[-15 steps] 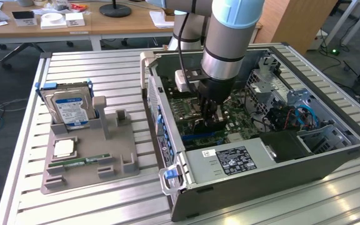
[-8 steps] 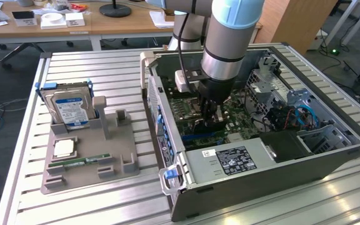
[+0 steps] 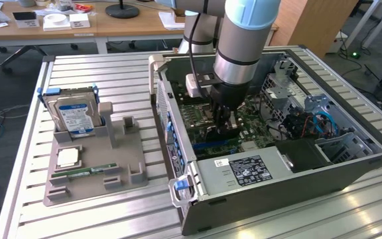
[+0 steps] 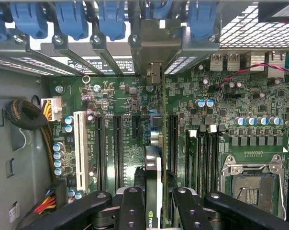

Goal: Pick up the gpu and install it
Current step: 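Insert the gpu into the slot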

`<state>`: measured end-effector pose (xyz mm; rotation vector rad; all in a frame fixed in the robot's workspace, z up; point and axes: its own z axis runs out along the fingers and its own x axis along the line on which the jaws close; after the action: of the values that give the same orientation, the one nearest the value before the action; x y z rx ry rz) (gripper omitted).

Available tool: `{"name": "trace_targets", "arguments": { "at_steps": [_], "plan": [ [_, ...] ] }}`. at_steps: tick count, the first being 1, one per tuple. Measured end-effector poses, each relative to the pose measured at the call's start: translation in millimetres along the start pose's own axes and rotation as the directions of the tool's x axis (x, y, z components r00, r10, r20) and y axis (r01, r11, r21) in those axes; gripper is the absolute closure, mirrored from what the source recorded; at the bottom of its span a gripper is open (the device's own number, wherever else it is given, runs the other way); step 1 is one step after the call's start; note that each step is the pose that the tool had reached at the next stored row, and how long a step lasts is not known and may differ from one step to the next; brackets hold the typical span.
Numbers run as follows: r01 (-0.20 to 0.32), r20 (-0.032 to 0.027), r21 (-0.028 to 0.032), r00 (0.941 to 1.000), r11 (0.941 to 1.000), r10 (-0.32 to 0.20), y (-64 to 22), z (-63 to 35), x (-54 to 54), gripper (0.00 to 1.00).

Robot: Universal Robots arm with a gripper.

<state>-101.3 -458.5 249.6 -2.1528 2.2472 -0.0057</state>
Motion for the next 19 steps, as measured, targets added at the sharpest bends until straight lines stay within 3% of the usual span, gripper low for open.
{"name": "trace_targets", "arguments": {
  "at_steps": [19],
  "plan": [
    [-0.014, -0.0004, 0.0002, 0.9999, 0.9999, 0.014, 0.0, -0.7, 0.0, 0.73]
  ]
}}
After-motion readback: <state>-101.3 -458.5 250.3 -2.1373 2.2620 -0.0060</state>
